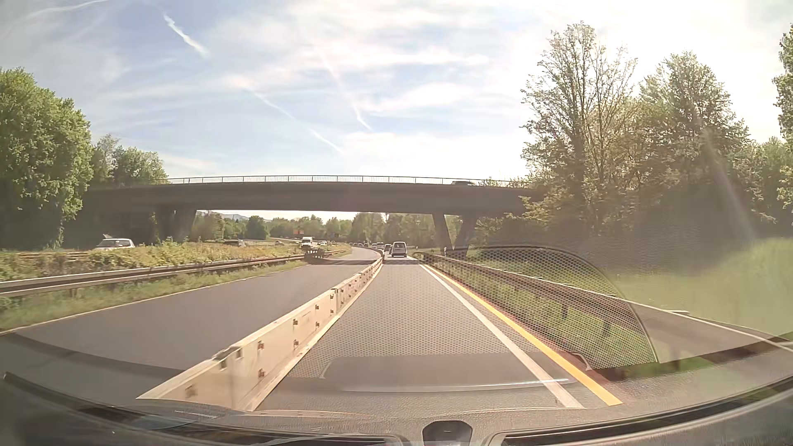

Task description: Follow the waypoints while adhering to traffic rules and regulations

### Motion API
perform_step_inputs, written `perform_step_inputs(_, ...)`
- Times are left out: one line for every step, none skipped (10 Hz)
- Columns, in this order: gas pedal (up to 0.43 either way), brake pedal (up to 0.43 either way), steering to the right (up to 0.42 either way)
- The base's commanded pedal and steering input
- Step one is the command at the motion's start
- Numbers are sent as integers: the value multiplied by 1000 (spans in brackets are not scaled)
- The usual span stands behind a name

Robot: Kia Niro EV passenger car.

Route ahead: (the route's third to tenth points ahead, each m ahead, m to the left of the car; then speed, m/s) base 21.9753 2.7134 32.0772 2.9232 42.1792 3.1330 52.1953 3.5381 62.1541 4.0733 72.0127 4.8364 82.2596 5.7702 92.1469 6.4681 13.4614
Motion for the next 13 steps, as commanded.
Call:
perform_step_inputs(67, 0, -1)
perform_step_inputs(67, 0, 0)
perform_step_inputs(67, 0, -1)
perform_step_inputs(67, 0, -1)
perform_step_inputs(67, 0, -1)
perform_step_inputs(67, 0, -1)
perform_step_inputs(67, 0, -1)
perform_step_inputs(67, 0, -2)
perform_step_inputs(67, 0, -2)
perform_step_inputs(67, 0, -2)
perform_step_inputs(67, 0, -2)
perform_step_inputs(67, 0, -2)
perform_step_inputs(67, 0, -2)
